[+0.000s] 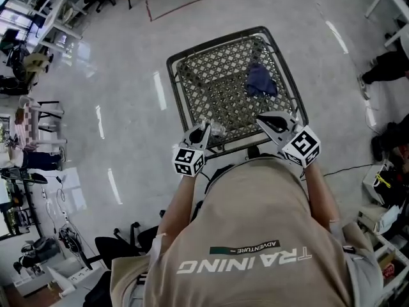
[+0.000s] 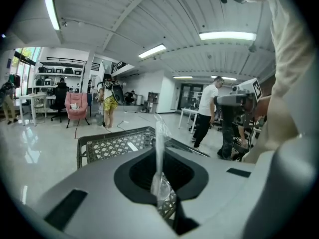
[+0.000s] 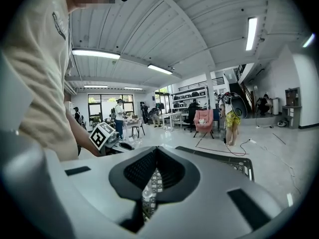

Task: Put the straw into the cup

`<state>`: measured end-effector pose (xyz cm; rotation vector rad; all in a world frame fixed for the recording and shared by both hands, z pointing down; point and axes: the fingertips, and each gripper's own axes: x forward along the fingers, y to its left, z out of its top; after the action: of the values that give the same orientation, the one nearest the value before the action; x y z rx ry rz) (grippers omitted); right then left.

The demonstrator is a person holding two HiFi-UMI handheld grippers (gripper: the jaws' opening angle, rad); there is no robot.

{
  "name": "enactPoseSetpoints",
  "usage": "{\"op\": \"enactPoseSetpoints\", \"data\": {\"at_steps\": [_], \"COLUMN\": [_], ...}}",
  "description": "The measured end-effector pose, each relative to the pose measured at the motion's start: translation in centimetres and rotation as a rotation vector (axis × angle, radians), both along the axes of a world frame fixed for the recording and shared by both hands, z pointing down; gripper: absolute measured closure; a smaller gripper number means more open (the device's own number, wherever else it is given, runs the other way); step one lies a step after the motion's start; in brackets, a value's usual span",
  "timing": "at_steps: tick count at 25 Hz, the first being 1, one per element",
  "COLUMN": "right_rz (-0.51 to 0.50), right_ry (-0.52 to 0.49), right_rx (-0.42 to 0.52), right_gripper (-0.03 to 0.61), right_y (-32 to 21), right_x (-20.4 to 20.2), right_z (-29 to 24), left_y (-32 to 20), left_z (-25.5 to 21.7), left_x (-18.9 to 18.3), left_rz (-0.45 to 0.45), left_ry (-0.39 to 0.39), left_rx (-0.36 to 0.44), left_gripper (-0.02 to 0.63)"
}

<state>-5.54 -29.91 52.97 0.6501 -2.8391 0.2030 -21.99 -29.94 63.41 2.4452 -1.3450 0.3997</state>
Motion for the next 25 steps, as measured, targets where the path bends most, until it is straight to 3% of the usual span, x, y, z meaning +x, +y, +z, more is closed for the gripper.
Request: {"op": "enactPoseSetpoints", "data": {"at_steps": [10,12,15,20,25], "right_rz": [-0.005,-0.014,-0.033,-0.066,-0.099], "right_ry": [-0.009,-0.014,-0.019,-0.033,-0.040], "right_rx": [-0.019,-0.021,-0.012,0.008,0.010], "right_gripper": [0.561,0.561,0.561,0.561,0.561], "right_y": [-0.4,-0.5,-1.2,-1.6,-1.8], "right_x": [1.6,1.4,0.8,-0.5,-1.7], "right_z": [0.7,0.6,0.3,-0.2,-1.2], "left_y": [-0.5,-0.5,-1.2,-1.3,-0.1], "left_z": [2.6,2.2,1.0,-1.7,-6.2], "left_x": [1.1,1.2,1.0,0.3,-1.5], "left_rz": [-0.019,-0.013,-0.027,-0.044,-0.126], "left_ry": [0.003,0.000,0.018,0.061,0.088], "left_rx": [-0.031,-0.013,0.017,0.086,0.181], "left_gripper": [0.577,0.574,0.468,0.463,0.463]}}
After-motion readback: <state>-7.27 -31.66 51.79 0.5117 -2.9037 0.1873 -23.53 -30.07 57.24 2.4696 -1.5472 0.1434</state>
